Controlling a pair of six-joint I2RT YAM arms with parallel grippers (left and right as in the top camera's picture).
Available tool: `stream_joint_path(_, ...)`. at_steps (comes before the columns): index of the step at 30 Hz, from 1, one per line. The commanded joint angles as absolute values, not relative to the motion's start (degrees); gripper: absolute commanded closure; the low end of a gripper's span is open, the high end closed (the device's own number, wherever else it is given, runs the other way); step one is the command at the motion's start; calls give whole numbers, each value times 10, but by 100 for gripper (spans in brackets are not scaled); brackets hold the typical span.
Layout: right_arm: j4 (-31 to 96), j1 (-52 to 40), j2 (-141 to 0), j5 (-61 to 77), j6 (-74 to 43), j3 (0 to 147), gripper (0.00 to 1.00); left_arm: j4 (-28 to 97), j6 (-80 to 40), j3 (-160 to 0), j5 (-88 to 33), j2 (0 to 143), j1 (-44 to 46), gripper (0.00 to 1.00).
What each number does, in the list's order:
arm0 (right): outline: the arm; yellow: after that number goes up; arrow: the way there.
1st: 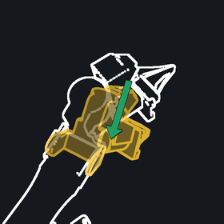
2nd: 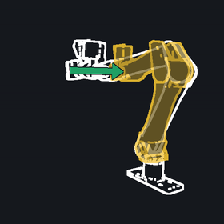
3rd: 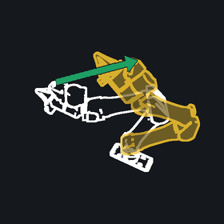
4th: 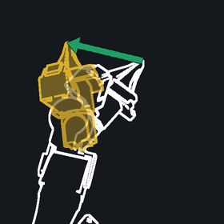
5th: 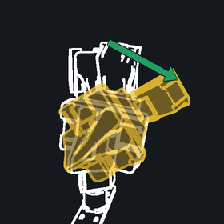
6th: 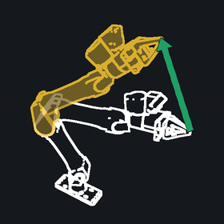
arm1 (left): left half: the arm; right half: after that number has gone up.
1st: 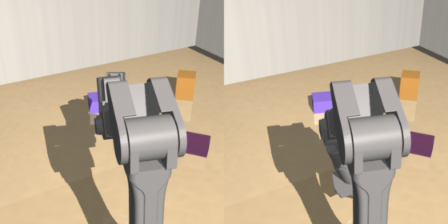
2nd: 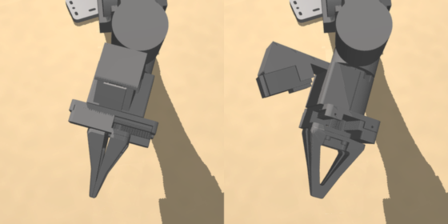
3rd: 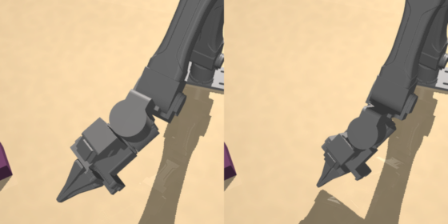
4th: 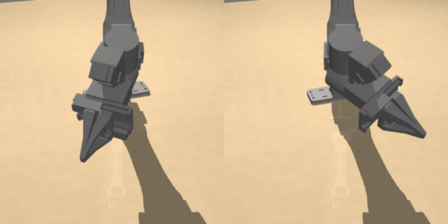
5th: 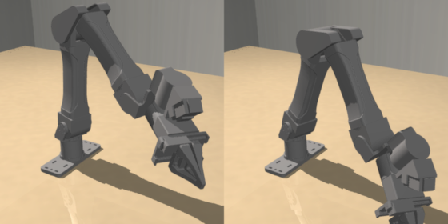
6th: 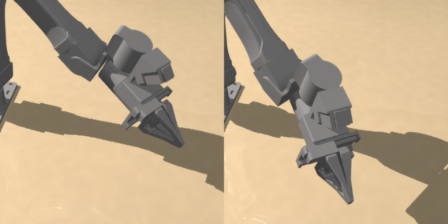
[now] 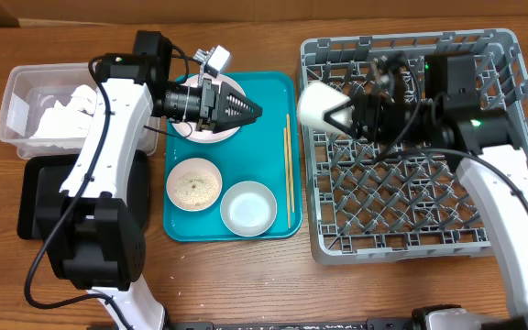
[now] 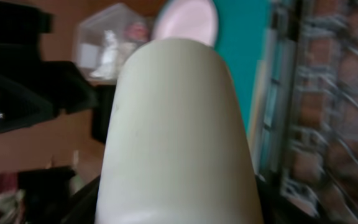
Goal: Sort waste into correct bins and load items into the dishwasher
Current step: 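Lower the white cup into the rack's front-left corner and release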
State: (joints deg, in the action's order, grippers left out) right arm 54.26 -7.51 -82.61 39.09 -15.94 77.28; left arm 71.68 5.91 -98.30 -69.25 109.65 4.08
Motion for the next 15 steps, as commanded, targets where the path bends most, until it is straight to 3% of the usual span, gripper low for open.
stream_joint_path(1,616,-90,-780,205,-189,808,44,704,25,-992,-478,1093,38,49)
stream_joint_path(8,793,-161,-792,73,-257,815,44,691,-32,-992,-251,1093,38,47)
stream_joint_path(15,899,-253,-855,8,-329,814,41,691,-35,-992,-199,1093,38,46)
